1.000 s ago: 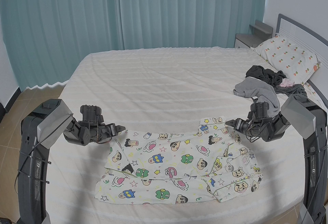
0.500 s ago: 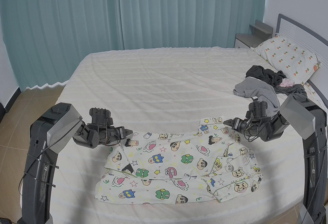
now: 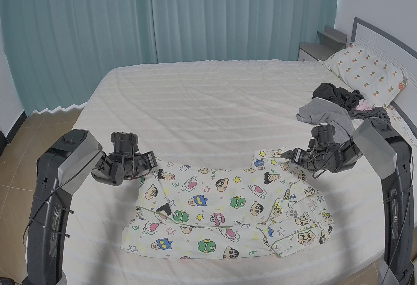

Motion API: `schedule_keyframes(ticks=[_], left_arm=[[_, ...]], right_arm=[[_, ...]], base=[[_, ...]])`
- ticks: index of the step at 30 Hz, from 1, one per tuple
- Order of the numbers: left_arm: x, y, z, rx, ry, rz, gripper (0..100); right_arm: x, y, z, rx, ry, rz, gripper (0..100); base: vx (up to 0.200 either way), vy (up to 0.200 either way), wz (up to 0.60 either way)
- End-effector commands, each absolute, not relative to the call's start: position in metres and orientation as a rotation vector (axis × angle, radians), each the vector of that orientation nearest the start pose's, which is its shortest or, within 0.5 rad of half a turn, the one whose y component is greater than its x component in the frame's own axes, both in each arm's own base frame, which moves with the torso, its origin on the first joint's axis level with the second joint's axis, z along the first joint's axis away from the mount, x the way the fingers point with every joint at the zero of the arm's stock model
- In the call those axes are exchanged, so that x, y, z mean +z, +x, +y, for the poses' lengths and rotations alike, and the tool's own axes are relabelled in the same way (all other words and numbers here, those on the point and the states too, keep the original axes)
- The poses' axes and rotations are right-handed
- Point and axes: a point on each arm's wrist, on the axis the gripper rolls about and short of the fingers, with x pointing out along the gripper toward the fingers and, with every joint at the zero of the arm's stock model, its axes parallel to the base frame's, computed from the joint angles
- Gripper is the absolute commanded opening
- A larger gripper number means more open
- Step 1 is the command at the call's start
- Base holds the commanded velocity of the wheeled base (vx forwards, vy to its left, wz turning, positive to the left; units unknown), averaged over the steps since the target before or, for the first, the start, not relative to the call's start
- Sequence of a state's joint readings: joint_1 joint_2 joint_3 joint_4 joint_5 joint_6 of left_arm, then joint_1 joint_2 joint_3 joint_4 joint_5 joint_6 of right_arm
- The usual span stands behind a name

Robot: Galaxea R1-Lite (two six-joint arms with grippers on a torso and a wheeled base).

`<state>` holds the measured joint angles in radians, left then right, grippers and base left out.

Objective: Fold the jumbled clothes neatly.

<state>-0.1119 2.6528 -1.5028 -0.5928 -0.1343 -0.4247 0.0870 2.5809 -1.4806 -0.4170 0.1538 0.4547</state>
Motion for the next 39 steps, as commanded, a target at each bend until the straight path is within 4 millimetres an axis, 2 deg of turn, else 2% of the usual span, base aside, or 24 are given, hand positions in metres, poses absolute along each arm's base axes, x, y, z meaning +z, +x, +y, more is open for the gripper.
schedule_keyframes(ticks=[1,7,9,11,14,20,21,24,32,36,39], left_arm=[[-0.033,0.486,-0.05,-0.1,-0.425,0.589,0],[-0.028,0.484,-0.045,-0.094,-0.428,0.569,0],[-0.031,0.481,-0.044,-0.089,-0.426,0.579,0],[-0.032,0.48,-0.044,-0.088,-0.426,0.582,0],[-0.033,0.479,-0.044,-0.091,-0.426,0.579,0],[-0.035,0.478,-0.045,-0.086,-0.424,0.581,0],[-0.035,0.478,-0.045,-0.084,-0.423,0.582,0],[-0.039,0.475,-0.044,-0.082,-0.422,0.596,0],[-0.037,0.475,-0.045,-0.084,-0.42,0.593,0],[-0.034,0.473,-0.045,-0.068,-0.414,0.588,0],[-0.031,0.472,-0.044,-0.067,-0.413,0.575,0]], right_arm=[[-0.025,0.484,0.037,0.059,0.465,0.703,100],[-0.033,0.484,0.03,0.045,0.469,0.718,100],[-0.043,0.484,0.036,0.054,0.465,0.732,100],[-0.044,0.485,0.04,0.061,0.462,0.733,100],[-0.051,0.49,0.059,0.096,0.453,0.735,100],[-0.046,0.504,0.071,0.107,0.488,0.729,100],[-0.043,0.506,0.074,0.104,0.509,0.725,0],[-0.046,0.512,0.076,0.083,0.561,0.73,0],[-0.054,0.51,0.071,0.042,0.572,0.79,0],[-0.045,0.511,0.07,0.044,0.587,0.761,0],[-0.031,0.512,0.07,0.036,0.624,0.717,0]], base=[[0.0,0.0,0.0],[0.0,0.0,0.0],[0.0,0.0,0.0],[0.0,0.0,0.0],[0.0,0.0,0.0],[0.0,0.0,0.0],[0.0,0.0,0.0],[0.0,0.0,0.0],[0.0,0.0,0.0],[0.0,0.0,0.0],[0.0,0.0,0.0]])
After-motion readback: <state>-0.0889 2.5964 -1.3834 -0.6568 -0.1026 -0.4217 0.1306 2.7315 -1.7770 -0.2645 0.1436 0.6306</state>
